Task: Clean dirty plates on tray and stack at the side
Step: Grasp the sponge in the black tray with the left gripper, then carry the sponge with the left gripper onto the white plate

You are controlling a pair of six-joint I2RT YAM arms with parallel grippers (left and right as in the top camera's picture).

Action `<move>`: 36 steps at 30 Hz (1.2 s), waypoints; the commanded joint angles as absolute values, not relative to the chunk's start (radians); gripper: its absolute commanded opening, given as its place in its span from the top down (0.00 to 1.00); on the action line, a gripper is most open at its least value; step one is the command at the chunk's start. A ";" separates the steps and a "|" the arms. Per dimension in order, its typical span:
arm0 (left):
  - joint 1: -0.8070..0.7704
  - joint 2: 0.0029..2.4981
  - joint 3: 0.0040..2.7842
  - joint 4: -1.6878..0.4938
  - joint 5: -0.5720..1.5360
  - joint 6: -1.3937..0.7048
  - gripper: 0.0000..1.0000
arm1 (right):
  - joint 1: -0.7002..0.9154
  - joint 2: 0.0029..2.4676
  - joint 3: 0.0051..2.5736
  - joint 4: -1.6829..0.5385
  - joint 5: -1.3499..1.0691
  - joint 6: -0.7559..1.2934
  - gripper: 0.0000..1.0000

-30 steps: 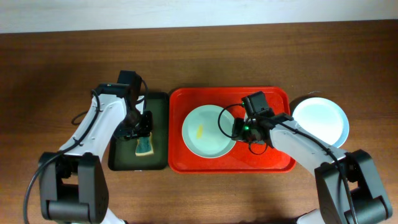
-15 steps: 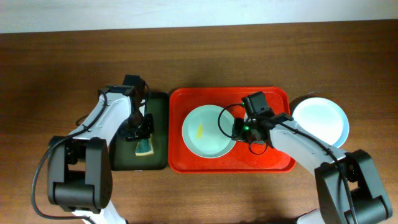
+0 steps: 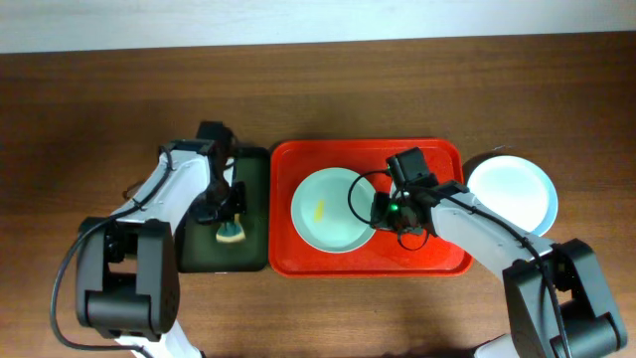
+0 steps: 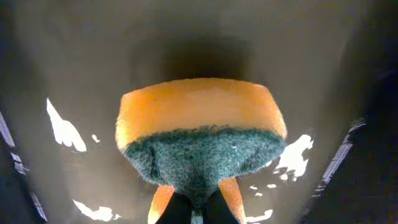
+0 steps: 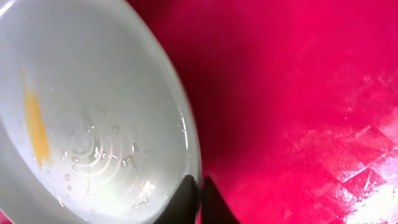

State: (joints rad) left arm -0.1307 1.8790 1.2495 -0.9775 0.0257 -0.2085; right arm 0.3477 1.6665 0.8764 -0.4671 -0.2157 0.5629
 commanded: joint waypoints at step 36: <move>-0.320 1.768 1.506 -1.158 0.146 -0.224 1.00 | 0.353 1.692 0.867 -0.410 -0.303 0.532 0.96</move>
State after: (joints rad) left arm -0.2630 1.7821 1.4891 -1.1839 0.1246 -0.1429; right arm 0.3477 1.6794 0.8764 -0.4110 -0.2901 0.5236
